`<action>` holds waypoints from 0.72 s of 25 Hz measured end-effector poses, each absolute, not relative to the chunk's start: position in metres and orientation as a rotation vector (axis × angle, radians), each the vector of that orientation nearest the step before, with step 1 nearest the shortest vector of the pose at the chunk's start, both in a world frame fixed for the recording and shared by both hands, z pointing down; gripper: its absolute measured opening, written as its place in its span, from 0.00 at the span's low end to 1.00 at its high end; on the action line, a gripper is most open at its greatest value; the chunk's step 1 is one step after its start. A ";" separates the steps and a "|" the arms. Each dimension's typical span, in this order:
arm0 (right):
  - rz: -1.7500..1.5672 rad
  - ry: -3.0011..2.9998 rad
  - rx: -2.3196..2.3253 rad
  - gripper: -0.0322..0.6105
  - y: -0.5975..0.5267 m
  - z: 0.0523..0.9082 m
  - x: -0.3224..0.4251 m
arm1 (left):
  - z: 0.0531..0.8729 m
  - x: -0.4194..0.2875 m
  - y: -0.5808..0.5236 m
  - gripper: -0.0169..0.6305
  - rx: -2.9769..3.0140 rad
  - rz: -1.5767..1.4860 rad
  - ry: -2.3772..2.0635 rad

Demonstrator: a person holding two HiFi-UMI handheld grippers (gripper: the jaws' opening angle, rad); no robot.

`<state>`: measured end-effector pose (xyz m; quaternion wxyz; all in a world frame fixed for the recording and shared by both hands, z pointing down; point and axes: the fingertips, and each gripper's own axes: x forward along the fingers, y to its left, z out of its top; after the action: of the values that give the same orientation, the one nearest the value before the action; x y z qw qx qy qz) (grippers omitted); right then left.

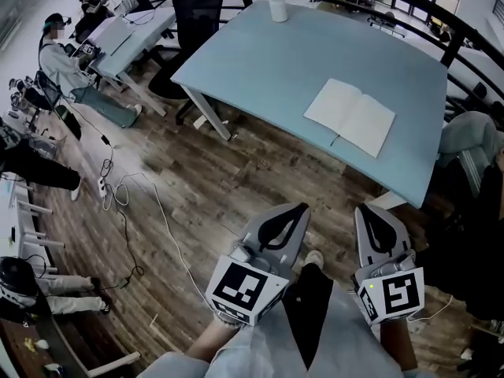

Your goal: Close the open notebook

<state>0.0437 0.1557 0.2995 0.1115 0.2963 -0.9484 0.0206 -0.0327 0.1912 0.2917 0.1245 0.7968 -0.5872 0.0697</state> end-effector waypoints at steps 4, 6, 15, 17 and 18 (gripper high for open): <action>0.089 -2.795 0.857 0.05 0.132 0.304 0.047 | 0.294 -0.030 0.168 0.03 2.275 0.187 -1.729; 0.094 -2.798 0.861 0.05 0.122 0.306 0.050 | 0.294 -0.029 0.159 0.03 2.277 0.185 -1.739; 0.093 -2.786 0.860 0.05 0.105 0.314 0.061 | 0.297 -0.025 0.142 0.03 2.286 0.198 -1.762; 0.091 -2.784 0.870 0.05 0.105 0.317 0.060 | 0.300 -0.025 0.142 0.03 2.311 0.203 -1.757; 0.092 -2.784 0.876 0.05 0.105 0.317 0.060 | 0.300 -0.026 0.141 0.03 2.325 0.206 -1.754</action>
<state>0.0604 0.1045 0.3168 0.1107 0.2983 -0.9475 0.0315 -0.0260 0.1408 0.2999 0.1106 0.7914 -0.5971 0.0700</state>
